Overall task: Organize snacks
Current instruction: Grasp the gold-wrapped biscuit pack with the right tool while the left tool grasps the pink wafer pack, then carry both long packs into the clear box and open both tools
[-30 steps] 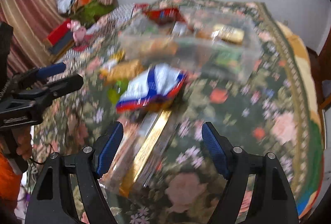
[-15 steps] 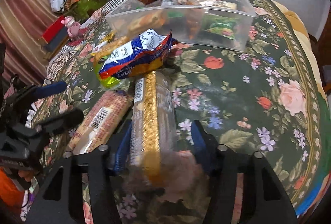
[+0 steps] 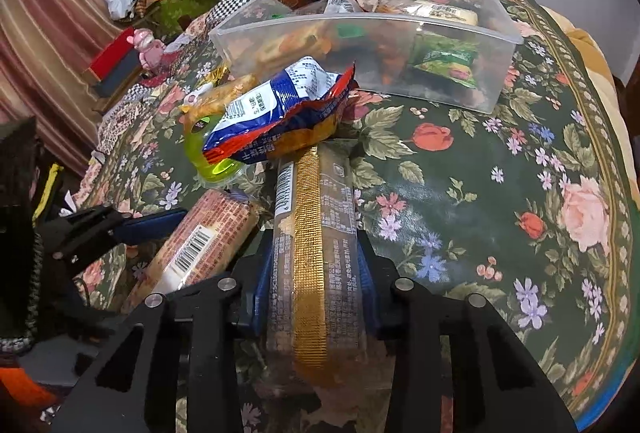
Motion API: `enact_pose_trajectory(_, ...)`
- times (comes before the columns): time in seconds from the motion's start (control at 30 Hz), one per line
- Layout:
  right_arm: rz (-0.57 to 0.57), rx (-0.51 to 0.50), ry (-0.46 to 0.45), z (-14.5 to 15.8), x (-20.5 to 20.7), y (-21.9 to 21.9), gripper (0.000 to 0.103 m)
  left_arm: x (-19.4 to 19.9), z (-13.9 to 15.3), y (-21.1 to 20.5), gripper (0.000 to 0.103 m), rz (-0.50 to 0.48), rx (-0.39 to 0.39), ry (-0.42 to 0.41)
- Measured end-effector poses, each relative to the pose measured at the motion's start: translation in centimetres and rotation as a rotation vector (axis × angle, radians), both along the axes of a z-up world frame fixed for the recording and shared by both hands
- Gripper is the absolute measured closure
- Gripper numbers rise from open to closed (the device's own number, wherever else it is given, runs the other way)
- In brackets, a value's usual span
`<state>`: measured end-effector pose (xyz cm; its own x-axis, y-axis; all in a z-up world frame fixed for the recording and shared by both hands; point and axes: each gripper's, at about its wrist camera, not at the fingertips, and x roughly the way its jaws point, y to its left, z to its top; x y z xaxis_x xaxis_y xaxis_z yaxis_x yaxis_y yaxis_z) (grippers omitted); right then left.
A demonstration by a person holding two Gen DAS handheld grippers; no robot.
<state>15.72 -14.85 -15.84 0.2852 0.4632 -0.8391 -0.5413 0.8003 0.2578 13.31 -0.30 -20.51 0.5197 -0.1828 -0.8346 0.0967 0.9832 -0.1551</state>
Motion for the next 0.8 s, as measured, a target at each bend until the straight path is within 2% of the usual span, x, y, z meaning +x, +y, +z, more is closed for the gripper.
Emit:
enact_pose_trajectory(0.33, -0.055, 0.005, -0.024, 1.0, -1.0, -2.5, 0.070, -0.6, 1.0, 0.6, 0.057, 0.013, -0.008, -0.034)
enact_pose_trajectory(0.57, -0.124, 0.023, -0.048, 2.4, -0.7, -4.6, 0.070, -1.1, 3.9, 1.0, 0.057, 0.033, -0.013, -0.109)
enact_pose_trajectory(0.8, -0.168, 0.051, -0.121, 4.9, 0.2, -5.5, 0.070, -0.3, 7.1, 1.6, 0.057, 0.051, -0.022, -0.195)
